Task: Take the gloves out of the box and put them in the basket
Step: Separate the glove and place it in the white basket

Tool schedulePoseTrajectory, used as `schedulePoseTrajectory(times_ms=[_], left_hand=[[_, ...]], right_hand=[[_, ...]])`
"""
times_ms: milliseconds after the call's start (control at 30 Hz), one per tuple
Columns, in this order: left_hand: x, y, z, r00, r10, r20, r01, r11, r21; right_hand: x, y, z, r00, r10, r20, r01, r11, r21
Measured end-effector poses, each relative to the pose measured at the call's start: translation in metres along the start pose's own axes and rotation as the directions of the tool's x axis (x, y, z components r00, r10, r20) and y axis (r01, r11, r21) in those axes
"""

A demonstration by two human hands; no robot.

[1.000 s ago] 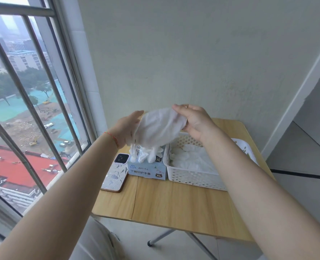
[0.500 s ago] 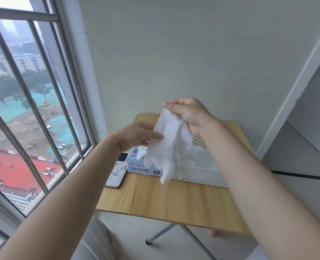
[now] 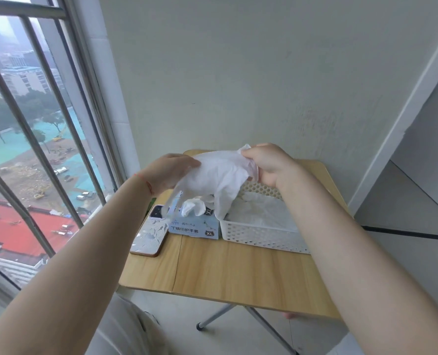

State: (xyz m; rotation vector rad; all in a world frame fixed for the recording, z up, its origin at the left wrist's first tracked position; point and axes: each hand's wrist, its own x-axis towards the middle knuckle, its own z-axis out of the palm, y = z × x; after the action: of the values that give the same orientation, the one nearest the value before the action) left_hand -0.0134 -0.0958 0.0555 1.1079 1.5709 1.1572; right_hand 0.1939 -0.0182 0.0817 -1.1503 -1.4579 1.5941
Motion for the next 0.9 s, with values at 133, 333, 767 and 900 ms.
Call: schedulePoseTrajectory(times_ms=[133, 333, 767, 900], left_hand=[[0.027, 0.009, 0.019, 0.995, 0.084, -0.054, -0.058, 0.928, 0.367], [0.059, 0.012, 0.097, 0.983, 0.122, 0.136, -0.182, 0.599, 0.78], [0.086, -0.014, 0.161, 0.922, 0.233, 0.308, -0.337, 0.096, 0.937], [0.078, -0.016, 0.159, 0.85, 0.39, 0.353, -0.383, 0.0, 0.924]], right_hand=[[0.001, 0.024, -0.019, 0.991, 0.129, -0.03, -0.128, 0.991, 0.027], [-0.001, 0.065, -0.075, 0.952, 0.249, -0.179, -0.253, 0.968, 0.001], [0.005, 0.104, -0.117, 0.928, 0.095, -0.361, -0.294, 0.782, -0.55], [0.011, 0.102, -0.113, 0.92, 0.105, -0.378, -0.326, 0.741, -0.587]])
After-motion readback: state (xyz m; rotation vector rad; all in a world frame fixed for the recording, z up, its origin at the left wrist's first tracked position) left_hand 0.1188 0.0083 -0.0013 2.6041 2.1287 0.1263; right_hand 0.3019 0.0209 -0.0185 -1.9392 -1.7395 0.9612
